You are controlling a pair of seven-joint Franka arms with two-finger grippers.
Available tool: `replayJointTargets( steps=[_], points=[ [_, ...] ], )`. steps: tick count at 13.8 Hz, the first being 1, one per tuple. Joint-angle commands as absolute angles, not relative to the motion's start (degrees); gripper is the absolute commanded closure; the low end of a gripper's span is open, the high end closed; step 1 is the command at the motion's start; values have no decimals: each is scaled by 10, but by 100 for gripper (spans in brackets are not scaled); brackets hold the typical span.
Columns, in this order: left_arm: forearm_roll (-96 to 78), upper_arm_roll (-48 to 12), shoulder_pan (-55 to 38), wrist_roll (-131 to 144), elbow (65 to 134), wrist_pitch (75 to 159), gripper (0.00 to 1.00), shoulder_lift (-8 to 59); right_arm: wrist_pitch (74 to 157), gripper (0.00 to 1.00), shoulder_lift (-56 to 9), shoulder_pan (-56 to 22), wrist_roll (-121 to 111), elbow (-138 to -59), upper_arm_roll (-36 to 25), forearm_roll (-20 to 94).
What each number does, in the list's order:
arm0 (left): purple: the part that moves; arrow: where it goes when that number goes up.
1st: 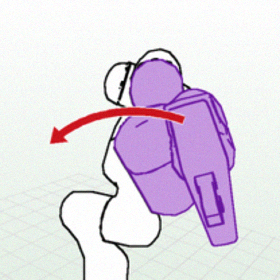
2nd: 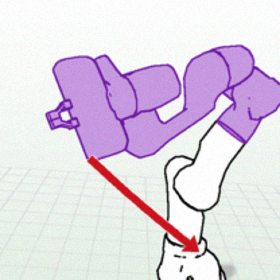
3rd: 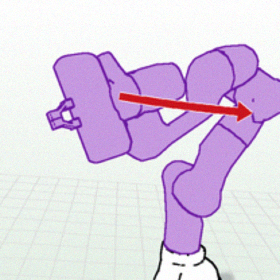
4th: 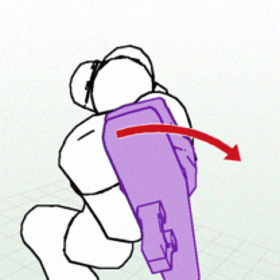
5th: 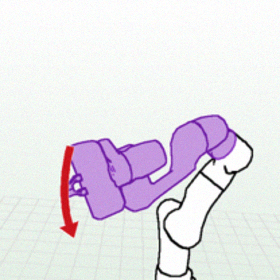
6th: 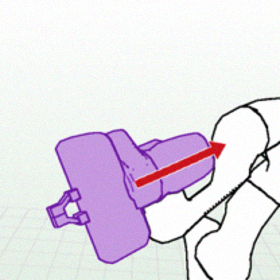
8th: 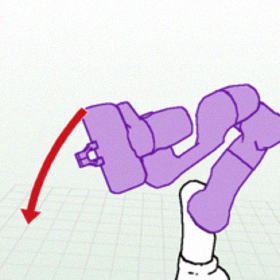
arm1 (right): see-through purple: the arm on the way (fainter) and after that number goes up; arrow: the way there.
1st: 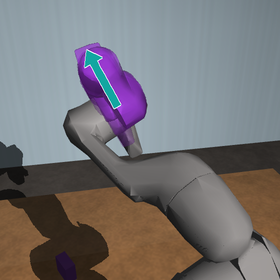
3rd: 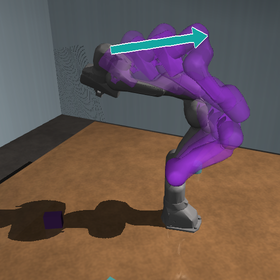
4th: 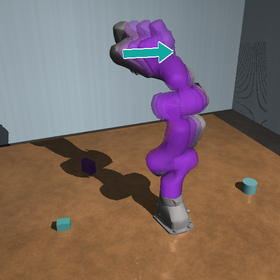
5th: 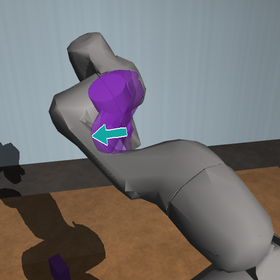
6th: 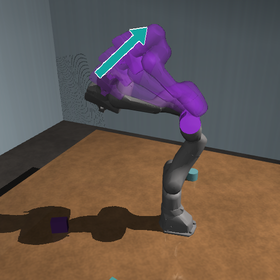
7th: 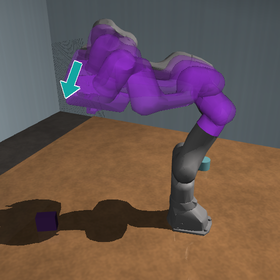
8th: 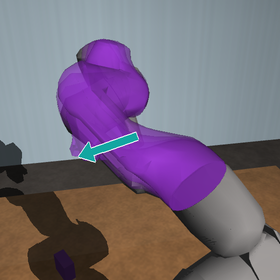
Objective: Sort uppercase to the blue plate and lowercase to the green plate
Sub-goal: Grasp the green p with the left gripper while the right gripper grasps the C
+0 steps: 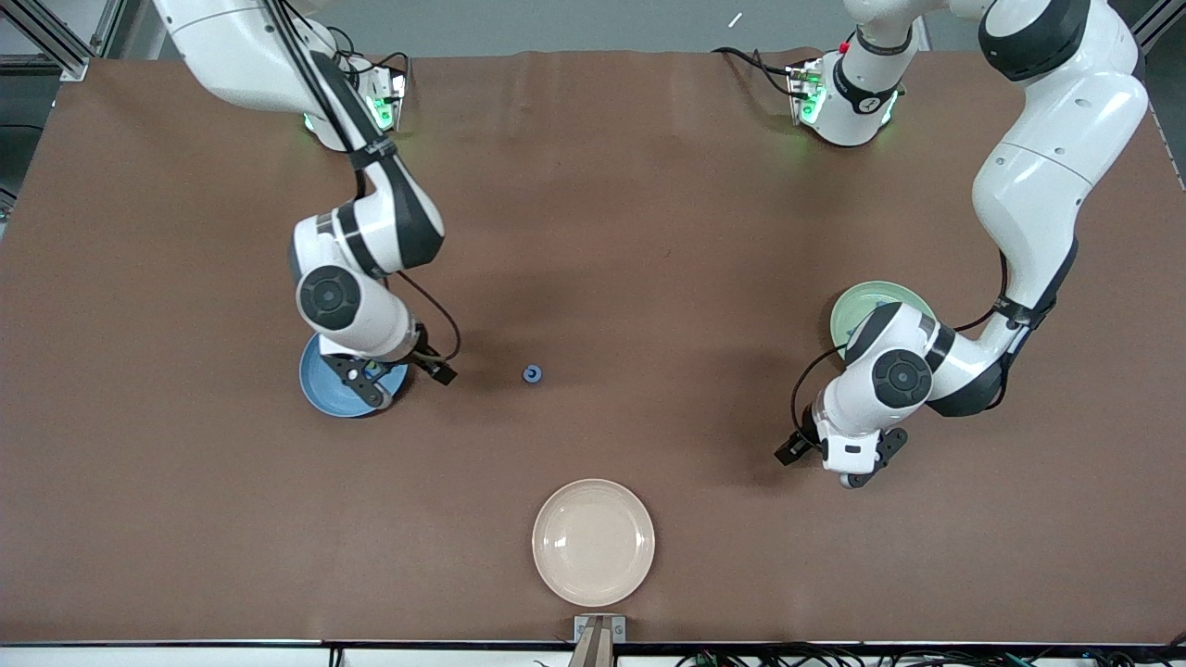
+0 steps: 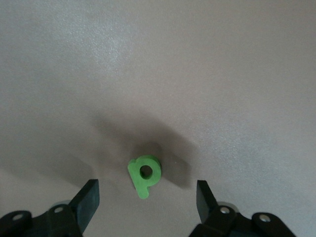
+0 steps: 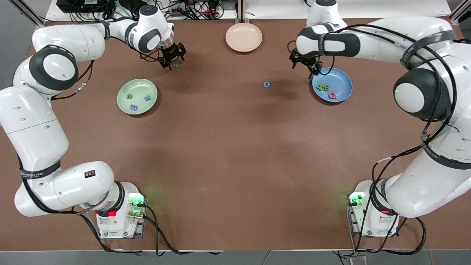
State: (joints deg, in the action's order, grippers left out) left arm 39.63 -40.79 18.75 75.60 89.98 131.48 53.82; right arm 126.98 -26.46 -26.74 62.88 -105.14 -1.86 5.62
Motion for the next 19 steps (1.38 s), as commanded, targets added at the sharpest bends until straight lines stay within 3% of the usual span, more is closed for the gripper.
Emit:
replayJointTargets(
  steps=[1, 6, 9, 14, 19],
  points=[
    [388, -392, 176, 760, 886, 1317, 29, 541, 1326, 0, -303, -305, 612, -1034, -22, 59],
    [388, -391, 177, 760, 886, 1317, 41, 541, 1385, 0, -373, -355, 546, -1001, -22, 56],
    [392, -391, 176, 760, 886, 1317, 58, 541, 1386, 3, -388, -368, 562, -986, -23, 60],
    [397, -391, 175, 759, 886, 1317, 83, 541, 1410, 20, -401, -376, 566, -986, -23, 61],
    [396, -396, 182, 756, 891, 1283, 87, 519, 1409, 24, -430, -381, 591, -948, -23, 56]
  ],
)
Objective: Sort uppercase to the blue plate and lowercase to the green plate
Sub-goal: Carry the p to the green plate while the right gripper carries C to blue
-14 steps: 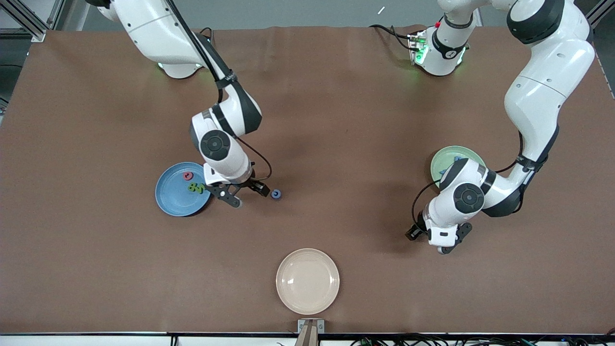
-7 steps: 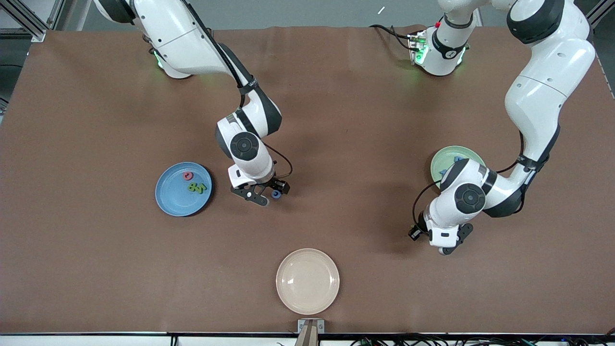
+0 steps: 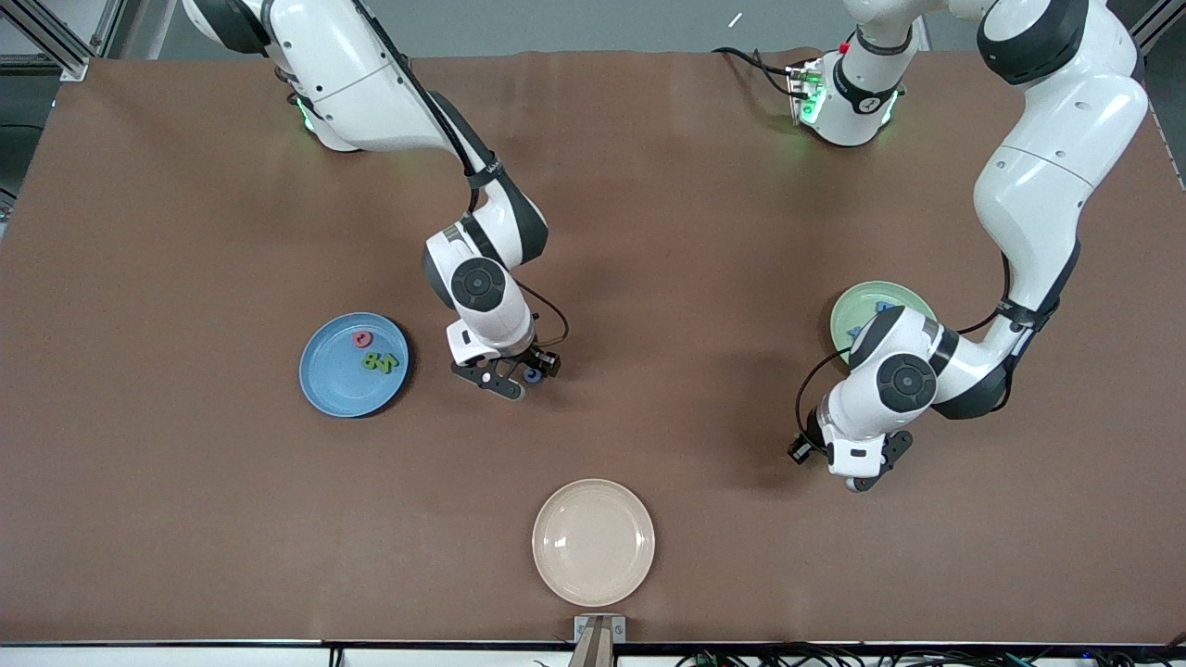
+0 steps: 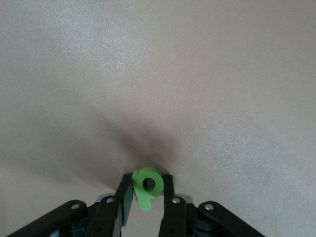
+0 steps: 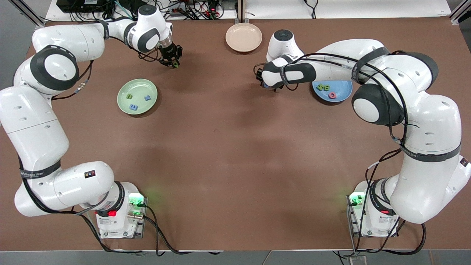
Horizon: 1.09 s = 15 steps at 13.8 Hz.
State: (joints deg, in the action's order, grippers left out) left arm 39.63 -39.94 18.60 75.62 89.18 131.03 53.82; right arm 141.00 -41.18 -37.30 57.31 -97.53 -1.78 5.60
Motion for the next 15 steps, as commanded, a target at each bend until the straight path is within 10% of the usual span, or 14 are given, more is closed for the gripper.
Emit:
replayJointTargets(
  steps=[1, 4, 13, 15],
  points=[
    [396, -407, 187, 752, 894, 1255, 87, 506, 1409, 24, -433, -381, 591, -946, -23, 55],
    [396, -483, 250, 744, 916, 1191, 87, 490, 1409, 29, -434, -381, 589, -946, -25, 54],
    [494, -661, 489, 643, 1098, 1136, 87, 468, 1396, 97, -432, -370, 584, -939, -27, 45],
    [518, -668, 518, 635, 1130, 1143, 87, 469, 1354, 99, -425, -358, 580, -926, -28, 43]
  ],
)
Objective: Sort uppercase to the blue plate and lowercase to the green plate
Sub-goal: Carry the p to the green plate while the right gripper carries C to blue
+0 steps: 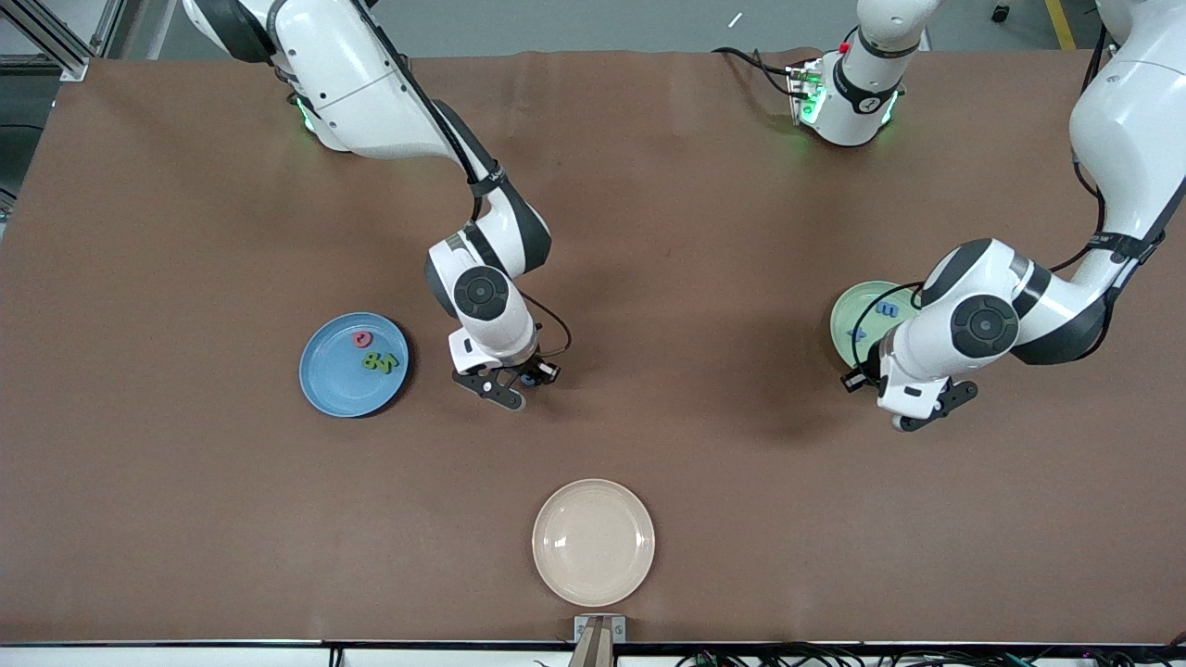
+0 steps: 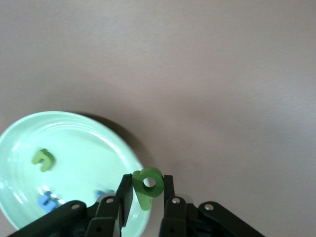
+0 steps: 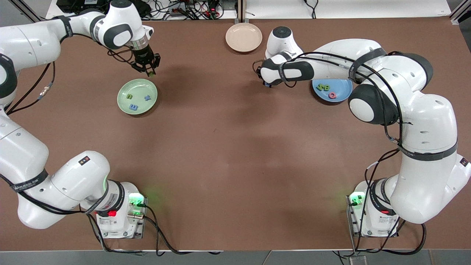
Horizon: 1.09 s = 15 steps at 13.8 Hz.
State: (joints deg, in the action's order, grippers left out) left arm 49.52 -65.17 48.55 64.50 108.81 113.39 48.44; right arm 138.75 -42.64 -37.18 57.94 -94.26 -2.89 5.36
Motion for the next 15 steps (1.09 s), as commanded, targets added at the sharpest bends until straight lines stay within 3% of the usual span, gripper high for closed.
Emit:
replayJointTargets(
  steps=[1, 7, 13, 15],
  points=[
    [527, -670, 528, 635, 1142, 1143, 87, 471, 1330, 99, -420, -343, 566, -923, -28, 35],
    [571, -668, 565, 635, 1191, 1181, 87, 475, 1162, 99, -320, -227, 356, -943, -27, 33],
    [602, -665, 591, 635, 1220, 1194, 87, 476, 1202, 99, -261, -100, 151, -1062, -28, 31],
    [610, -664, 593, 635, 1228, 1203, 87, 476, 1255, 99, -253, -73, 121, -1110, -27, 31]
  ],
)
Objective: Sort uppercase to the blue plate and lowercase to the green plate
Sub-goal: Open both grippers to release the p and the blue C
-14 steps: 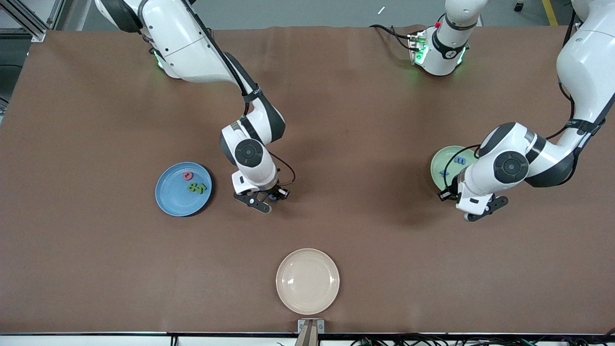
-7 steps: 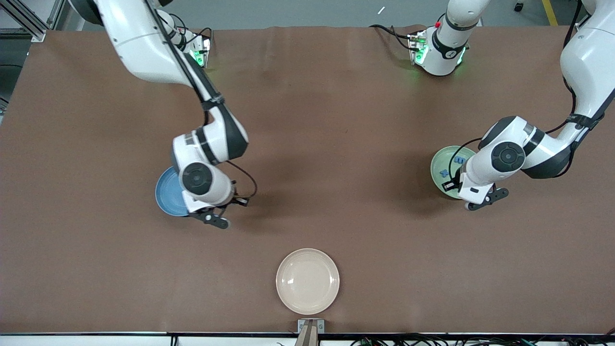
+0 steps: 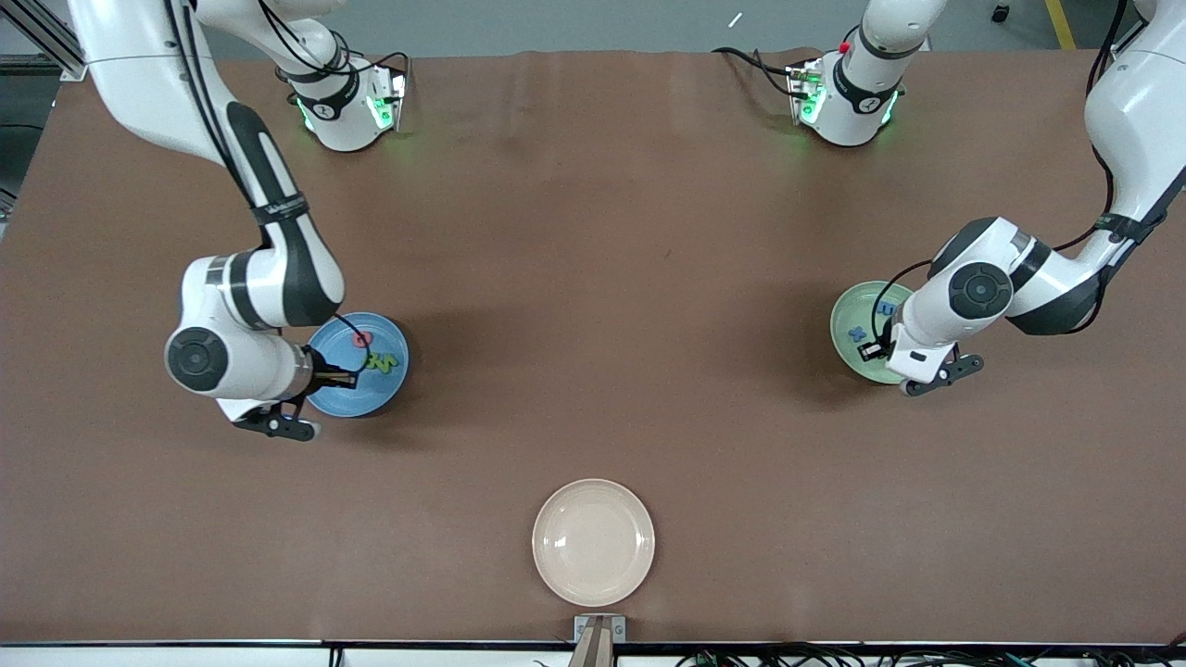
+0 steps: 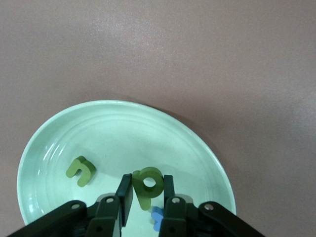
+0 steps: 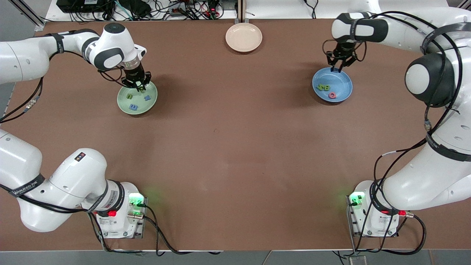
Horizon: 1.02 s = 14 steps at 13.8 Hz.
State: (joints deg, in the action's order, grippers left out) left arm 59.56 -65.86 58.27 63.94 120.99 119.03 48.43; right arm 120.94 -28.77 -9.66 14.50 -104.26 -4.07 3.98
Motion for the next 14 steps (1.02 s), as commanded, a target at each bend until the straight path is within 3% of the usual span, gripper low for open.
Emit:
replayJointTargets(
  steps=[1, 5, 8, 9, 10, 11, 12, 13, 14],
  points=[
    [615, -662, 598, 635, 1230, 1206, 87, 477, 1281, 99, -251, -73, 120, -1130, -27, 31],
    [625, -661, 600, 635, 1237, 1206, 85, 480, 1352, 98, -254, -76, 121, -1187, -26, 33],
    [629, -657, 603, 635, 1237, 1207, 84, 480, 1354, 98, -254, -76, 121, -1194, -26, 33],
    [629, -657, 603, 635, 1237, 1207, 77, 480, 1354, 96, -255, -76, 121, -1194, -26, 33],
    [629, -658, 603, 628, 1236, 1207, 45, 480, 1354, 94, -256, -76, 122, -1194, -26, 33],
    [629, -658, 603, 614, 1234, 1207, 19, 479, 1350, 72, -256, -76, 122, -1193, -26, 33],
    [628, -658, 600, 600, 1230, 1204, 11, 480, 1345, 10, -254, -76, 125, -1191, -26, 33],
    [628, -660, 598, 604, 1229, 1202, 0, 478, 1332, 0, -251, -74, 131, -1184, -26, 33],
    [628, -664, 598, 605, 1229, 1201, 0, 476, 1294, 0, -243, -73, 132, -1162, -26, 34]
  ],
)
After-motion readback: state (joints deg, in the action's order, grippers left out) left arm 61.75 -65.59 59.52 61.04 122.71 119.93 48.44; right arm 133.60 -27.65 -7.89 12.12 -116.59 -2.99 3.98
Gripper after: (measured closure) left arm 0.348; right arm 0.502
